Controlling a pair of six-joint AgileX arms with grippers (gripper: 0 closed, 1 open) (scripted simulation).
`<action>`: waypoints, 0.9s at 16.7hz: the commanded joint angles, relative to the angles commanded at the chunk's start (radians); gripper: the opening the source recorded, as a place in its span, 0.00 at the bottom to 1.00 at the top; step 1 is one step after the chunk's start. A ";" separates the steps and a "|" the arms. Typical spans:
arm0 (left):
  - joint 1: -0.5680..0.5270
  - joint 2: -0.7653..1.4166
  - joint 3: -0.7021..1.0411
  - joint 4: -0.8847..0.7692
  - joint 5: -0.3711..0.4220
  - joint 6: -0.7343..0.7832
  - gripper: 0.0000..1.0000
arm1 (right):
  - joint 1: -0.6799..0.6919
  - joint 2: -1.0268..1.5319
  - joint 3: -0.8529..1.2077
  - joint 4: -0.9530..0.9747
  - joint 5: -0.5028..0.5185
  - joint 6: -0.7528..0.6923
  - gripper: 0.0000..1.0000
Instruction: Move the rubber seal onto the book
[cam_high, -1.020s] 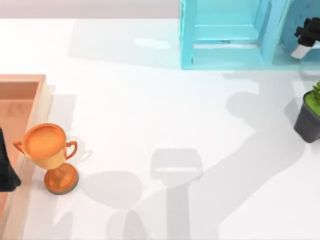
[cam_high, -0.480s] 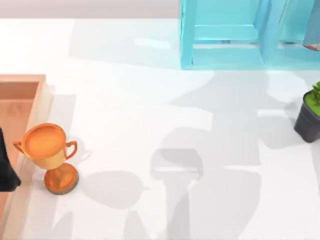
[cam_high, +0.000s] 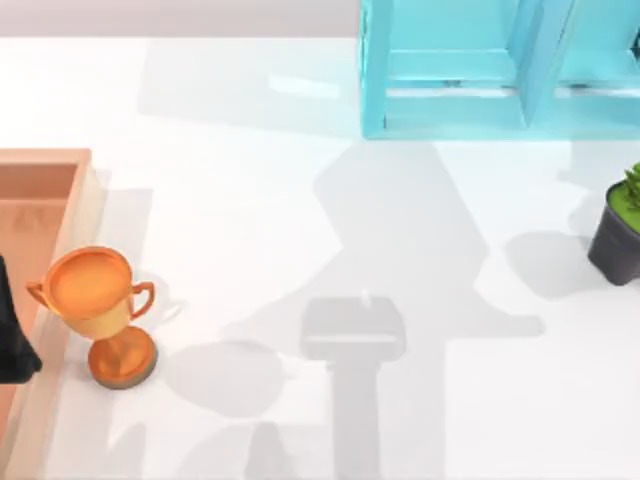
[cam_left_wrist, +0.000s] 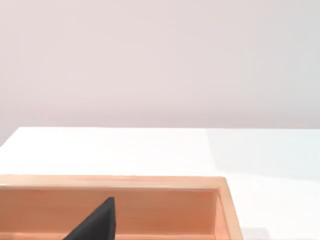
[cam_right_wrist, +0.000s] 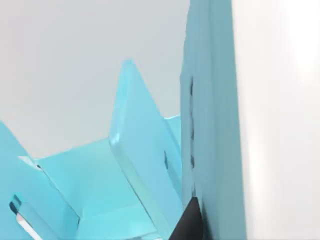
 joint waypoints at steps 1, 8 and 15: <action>0.000 0.000 0.000 0.000 0.000 0.000 1.00 | 0.000 -0.024 -0.010 -0.017 -0.003 0.000 0.00; 0.000 0.000 0.000 0.000 0.000 0.000 1.00 | 0.009 -0.029 -0.014 -0.023 0.001 -0.009 0.00; 0.000 0.000 0.000 0.000 0.000 0.000 1.00 | 0.213 0.091 0.084 0.076 0.160 -0.307 0.00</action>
